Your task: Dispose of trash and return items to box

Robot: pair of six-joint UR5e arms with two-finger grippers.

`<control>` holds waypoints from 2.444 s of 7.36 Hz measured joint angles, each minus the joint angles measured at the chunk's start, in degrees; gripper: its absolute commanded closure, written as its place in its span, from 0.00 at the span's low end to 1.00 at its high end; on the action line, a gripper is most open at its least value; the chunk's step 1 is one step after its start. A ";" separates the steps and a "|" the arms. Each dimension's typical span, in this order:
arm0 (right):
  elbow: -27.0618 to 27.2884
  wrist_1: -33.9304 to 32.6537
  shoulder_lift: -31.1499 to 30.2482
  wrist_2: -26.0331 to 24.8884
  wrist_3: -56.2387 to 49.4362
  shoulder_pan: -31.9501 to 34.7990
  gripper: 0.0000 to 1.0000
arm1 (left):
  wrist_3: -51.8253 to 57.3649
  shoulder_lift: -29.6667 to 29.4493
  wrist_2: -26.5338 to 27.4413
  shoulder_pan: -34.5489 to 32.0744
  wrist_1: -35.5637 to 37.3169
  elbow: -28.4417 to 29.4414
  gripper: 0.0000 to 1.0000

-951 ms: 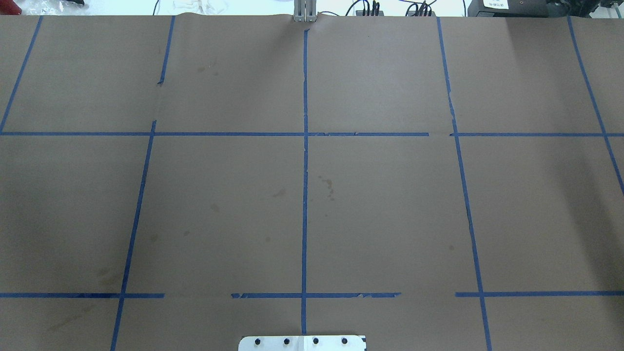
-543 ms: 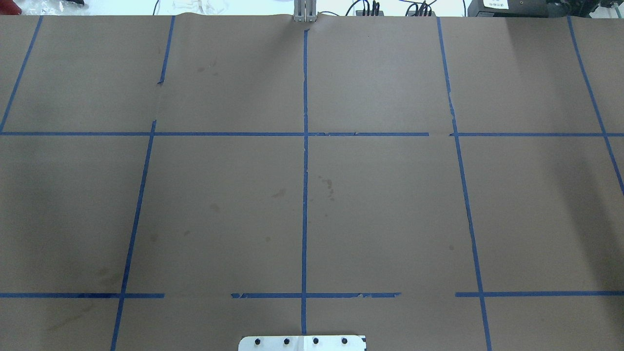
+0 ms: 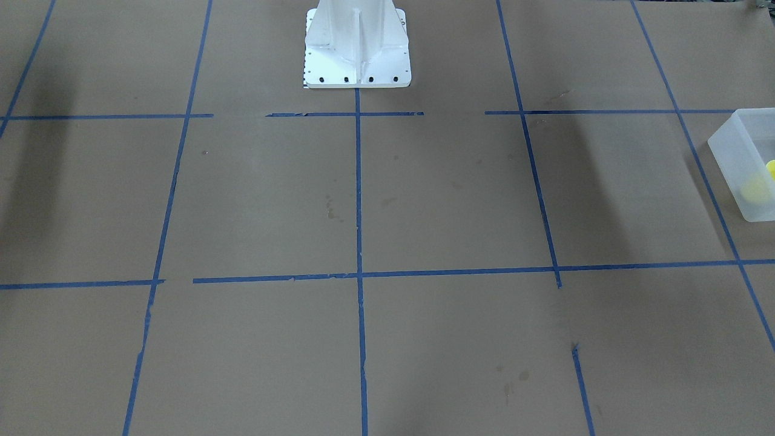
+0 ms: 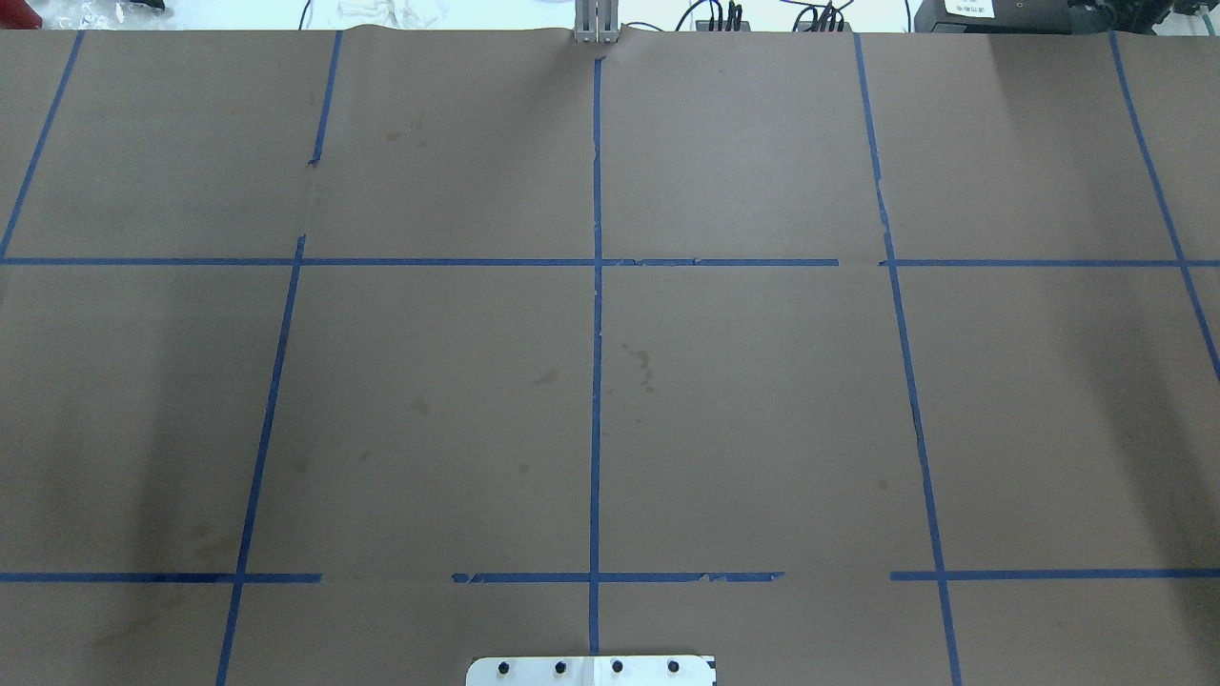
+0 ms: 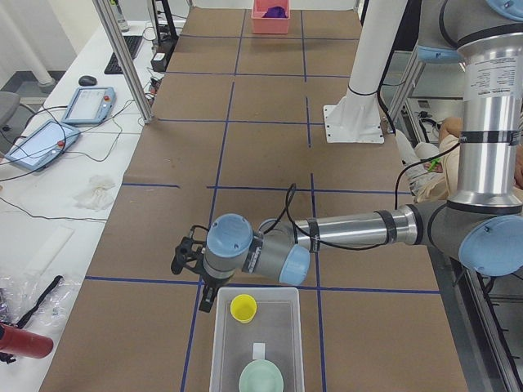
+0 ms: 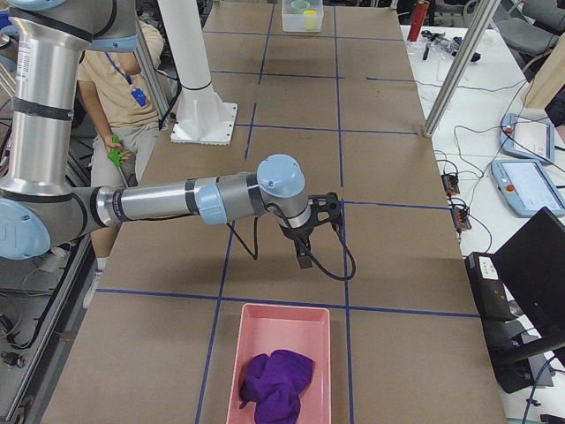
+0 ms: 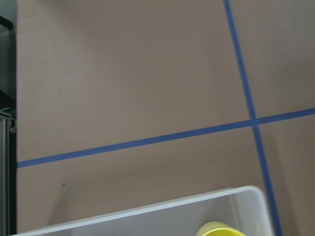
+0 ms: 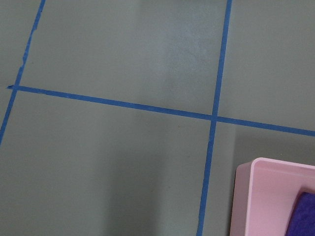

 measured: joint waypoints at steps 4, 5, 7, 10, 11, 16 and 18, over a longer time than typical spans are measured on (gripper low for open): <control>0.13 0.04 0.34 -0.28 2.22 -2.76 0.00 | -8.88 -0.71 0.19 7.33 14.08 -19.25 0.00; 0.13 0.06 0.52 -0.46 3.31 -3.41 0.00 | -7.96 -0.58 0.30 7.76 16.34 -20.65 0.00; 0.13 0.07 0.55 -0.66 3.89 -3.89 0.00 | 5.66 0.31 1.04 5.91 24.94 -20.76 0.00; -0.71 0.07 0.41 -1.04 3.25 -3.91 0.00 | 16.71 2.16 3.02 1.21 29.35 -19.36 0.00; -0.72 0.07 0.39 -1.22 3.16 -3.92 0.00 | 17.09 2.38 3.20 0.95 29.45 -18.99 0.00; -0.57 0.16 0.07 -1.24 3.11 -3.94 0.00 | 9.38 2.35 2.69 1.01 29.94 -17.46 0.00; -0.79 0.14 0.09 -1.32 2.98 -3.94 0.00 | 10.39 1.82 2.15 1.04 29.76 -15.58 0.00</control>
